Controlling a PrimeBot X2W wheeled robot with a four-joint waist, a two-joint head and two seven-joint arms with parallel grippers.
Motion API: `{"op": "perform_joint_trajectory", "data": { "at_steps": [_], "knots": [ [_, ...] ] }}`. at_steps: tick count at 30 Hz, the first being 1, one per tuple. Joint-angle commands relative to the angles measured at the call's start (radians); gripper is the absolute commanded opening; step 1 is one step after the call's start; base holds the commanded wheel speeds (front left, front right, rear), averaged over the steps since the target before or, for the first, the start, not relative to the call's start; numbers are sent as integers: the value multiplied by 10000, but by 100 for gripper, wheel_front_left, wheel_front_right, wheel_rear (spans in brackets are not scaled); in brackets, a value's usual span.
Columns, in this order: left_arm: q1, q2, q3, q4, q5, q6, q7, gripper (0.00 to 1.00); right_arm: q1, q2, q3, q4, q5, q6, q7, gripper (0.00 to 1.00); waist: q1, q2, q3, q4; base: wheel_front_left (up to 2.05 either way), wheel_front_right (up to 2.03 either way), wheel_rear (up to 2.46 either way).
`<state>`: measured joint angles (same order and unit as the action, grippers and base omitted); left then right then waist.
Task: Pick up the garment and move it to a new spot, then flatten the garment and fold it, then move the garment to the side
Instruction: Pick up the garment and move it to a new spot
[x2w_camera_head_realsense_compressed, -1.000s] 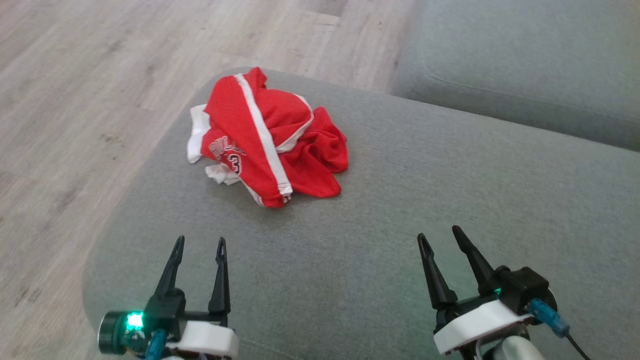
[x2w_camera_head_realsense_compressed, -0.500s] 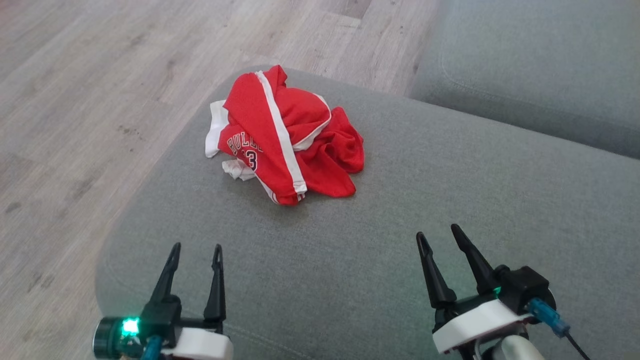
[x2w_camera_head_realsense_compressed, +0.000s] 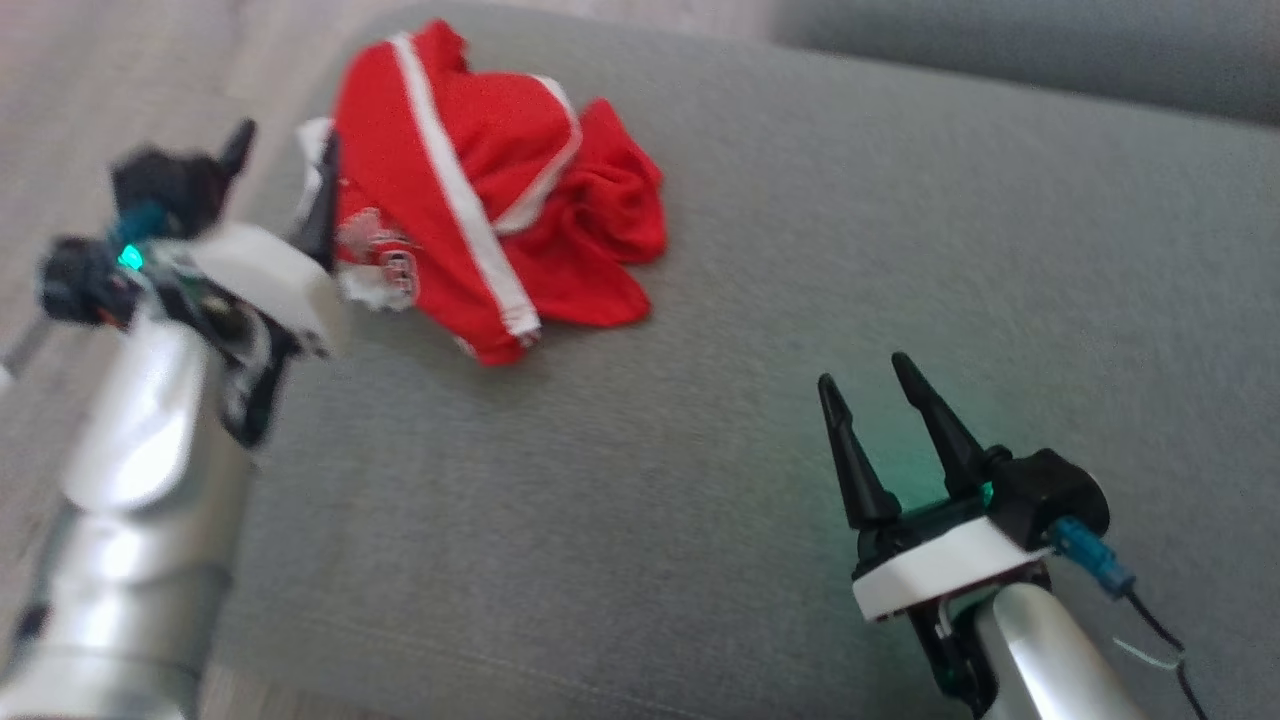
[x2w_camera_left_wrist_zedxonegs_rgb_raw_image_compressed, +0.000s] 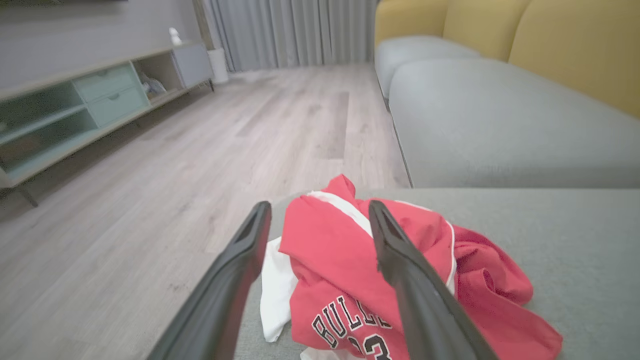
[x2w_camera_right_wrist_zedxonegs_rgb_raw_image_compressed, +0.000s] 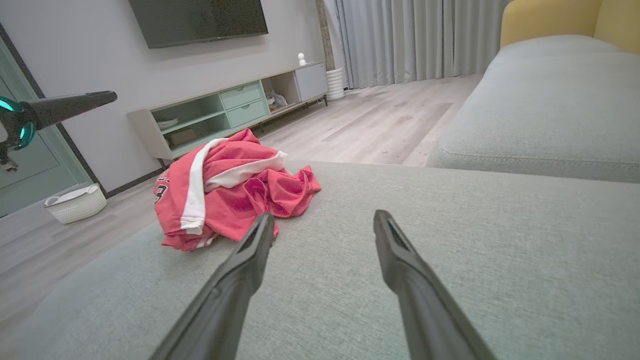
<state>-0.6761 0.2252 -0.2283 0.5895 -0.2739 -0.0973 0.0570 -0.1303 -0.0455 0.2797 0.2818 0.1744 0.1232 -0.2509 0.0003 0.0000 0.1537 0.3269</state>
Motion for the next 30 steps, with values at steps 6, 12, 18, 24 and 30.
{"op": "perform_joint_trajectory", "data": {
  "at_steps": [6, 12, 18, 24, 30],
  "knots": [
    [-1948, 1053, 95, 1790, -320, -255, 1103, 100, -626, -47, 126, -391, 266, 75, -109, 100, -3, 0, 1324, -1291, 0, 0, 0],
    [-2789, 1307, -130, 3457, -675, -317, 1247, 100, -831, -47, -79, -562, 216, 75, -109, 100, -3, 0, 1787, -1566, 0, 0, 0],
    [-3106, 1148, -406, 4124, -974, -329, 736, 0, -868, -47, -196, -545, 211, 75, -109, 100, -3, 0, 1810, -1490, 0, 0, 0],
    [-3528, 1244, -764, 3911, -1122, -331, -960, 0, -872, -47, -225, -427, 243, 75, -109, 100, -3, 0, 1550, -1364, 0, 0, 0],
    [-4001, 1311, -650, 3064, -1469, -332, -2945, 0, -732, -47, -169, -295, 392, 75, -109, 100, -3, 0, 852, -1391, 0, 0, 0]
  ]
}}
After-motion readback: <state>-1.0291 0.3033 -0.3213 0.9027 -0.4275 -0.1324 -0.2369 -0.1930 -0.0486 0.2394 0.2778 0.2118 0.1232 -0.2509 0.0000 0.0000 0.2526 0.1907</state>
